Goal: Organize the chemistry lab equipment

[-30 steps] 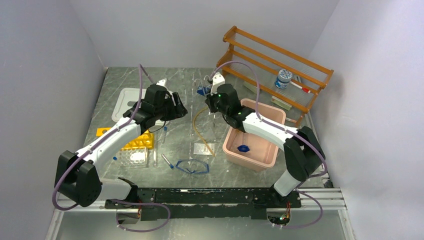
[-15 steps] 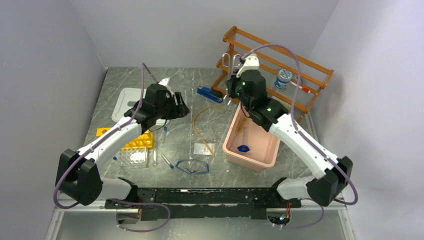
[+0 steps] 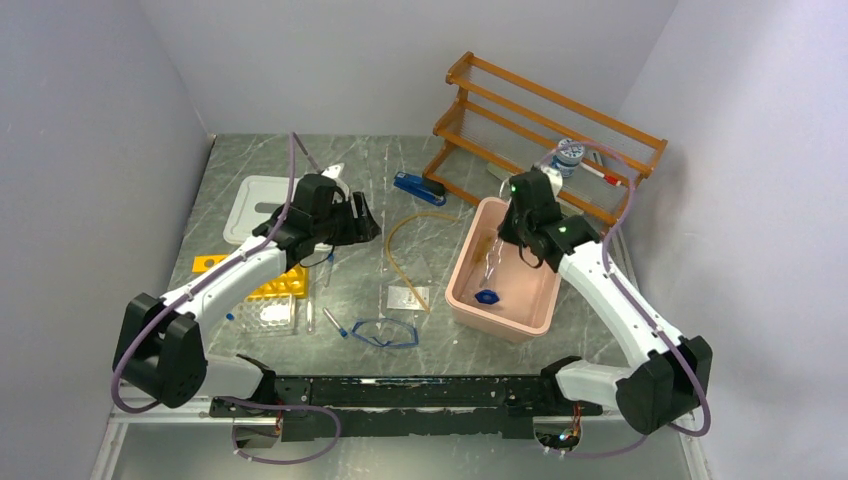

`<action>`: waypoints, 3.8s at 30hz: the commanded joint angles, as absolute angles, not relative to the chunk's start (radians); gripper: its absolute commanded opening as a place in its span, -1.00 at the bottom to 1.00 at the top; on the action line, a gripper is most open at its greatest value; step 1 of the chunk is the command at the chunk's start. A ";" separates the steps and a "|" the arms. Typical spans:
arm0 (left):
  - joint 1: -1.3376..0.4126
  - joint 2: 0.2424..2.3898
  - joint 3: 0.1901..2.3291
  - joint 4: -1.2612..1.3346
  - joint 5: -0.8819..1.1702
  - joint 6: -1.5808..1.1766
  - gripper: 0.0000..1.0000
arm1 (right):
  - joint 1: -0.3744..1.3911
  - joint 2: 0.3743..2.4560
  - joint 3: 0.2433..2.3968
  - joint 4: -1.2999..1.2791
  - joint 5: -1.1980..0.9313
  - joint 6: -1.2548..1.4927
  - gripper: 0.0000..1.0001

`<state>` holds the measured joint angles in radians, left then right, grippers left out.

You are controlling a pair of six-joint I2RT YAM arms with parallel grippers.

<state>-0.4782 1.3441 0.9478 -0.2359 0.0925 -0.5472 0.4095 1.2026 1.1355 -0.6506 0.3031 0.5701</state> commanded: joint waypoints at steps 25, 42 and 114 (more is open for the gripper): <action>-0.471 1.419 1.027 -0.250 0.105 -0.557 0.34 | 0.393 1.450 0.841 -0.375 0.088 0.726 -0.95; -0.471 1.422 1.046 -0.268 0.090 -0.543 0.34 | 0.401 1.346 0.934 -0.473 0.182 0.686 -0.29; -0.413 1.072 0.951 -0.527 -0.169 -0.674 0.70 | 0.833 2.049 1.902 -0.437 0.364 0.484 -1.00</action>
